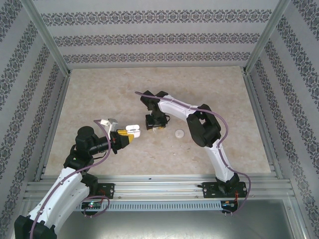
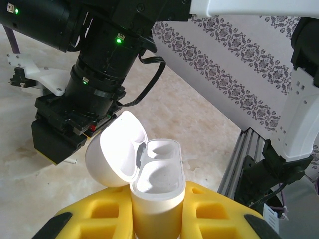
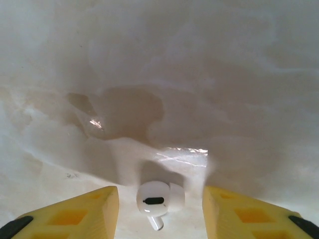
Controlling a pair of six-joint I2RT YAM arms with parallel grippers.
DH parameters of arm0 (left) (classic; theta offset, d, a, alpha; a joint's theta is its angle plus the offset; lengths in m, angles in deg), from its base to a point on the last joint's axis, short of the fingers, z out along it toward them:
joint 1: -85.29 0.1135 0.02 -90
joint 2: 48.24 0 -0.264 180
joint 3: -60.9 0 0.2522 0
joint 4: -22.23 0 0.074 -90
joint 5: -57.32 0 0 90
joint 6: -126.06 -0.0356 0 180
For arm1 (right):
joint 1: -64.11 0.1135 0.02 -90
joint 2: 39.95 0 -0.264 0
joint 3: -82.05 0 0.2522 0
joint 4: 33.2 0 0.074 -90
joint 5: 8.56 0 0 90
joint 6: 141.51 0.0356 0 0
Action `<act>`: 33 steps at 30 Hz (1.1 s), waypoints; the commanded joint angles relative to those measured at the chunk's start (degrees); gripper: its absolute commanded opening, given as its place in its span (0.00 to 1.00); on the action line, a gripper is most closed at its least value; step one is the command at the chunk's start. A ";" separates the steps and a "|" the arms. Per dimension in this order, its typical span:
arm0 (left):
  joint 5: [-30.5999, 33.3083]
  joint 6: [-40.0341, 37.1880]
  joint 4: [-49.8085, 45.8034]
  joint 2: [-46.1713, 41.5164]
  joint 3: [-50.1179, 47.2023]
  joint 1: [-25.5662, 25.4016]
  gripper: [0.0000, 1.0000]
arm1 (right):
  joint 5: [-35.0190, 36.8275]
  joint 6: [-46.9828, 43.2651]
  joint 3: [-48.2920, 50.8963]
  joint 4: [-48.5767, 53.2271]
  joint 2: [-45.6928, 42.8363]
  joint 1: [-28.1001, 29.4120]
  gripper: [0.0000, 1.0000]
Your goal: Insert the wireless bluetooth earbuds into the charging case
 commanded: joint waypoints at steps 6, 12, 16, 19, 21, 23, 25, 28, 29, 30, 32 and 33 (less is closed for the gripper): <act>-1.48 -1.29 -0.05 -0.74 -0.84 0.53 0.11 | -1.14 1.30 -1.98 0.47 1.95 0.16 0.43; -1.55 -1.21 -0.01 -0.82 -0.99 0.58 0.11 | -1.20 1.50 -2.08 0.68 2.24 0.56 0.38; -1.76 -1.07 0.02 -0.82 -1.01 0.57 0.11 | -1.20 1.51 -2.25 0.78 2.12 0.71 0.33; -2.10 -0.85 0.70 -0.82 -1.18 0.57 0.11 | -0.87 1.55 -2.01 0.79 1.42 0.75 0.29; -2.22 -0.49 1.35 -0.86 -1.35 0.54 0.12 | -0.51 1.66 -1.58 0.56 0.64 0.71 0.28; -2.39 -0.44 2.02 -0.99 -1.53 0.58 0.12 | -0.04 1.68 -1.02 0.25 -0.37 0.76 0.27; -2.61 -0.35 2.58 -1.09 -1.70 0.59 0.12 | 0.28 1.77 -0.53 -0.01 -1.30 0.68 0.27; -2.96 0.12 4.44 -1.31 -2.21 0.59 0.12 | 1.11 1.95 0.20 -0.22 -2.82 0.73 0.27; -3.11 0.30 5.43 -1.42 -2.53 0.54 0.13 | 1.45 1.99 0.57 -0.40 -3.48 0.75 0.27; -3.21 0.50 6.14 -1.50 -2.84 0.58 0.13 | 1.76 2.04 0.83 -0.59 -3.99 0.76 0.27; -3.75 0.82 8.07 -1.45 -3.39 0.59 0.14 | 2.74 2.07 1.45 -0.86 -5.69 0.74 0.27; -4.50 0.89 9.70 -1.33 -3.90 0.53 0.14 | 3.20 2.12 1.80 -1.01 -6.49 0.75 0.26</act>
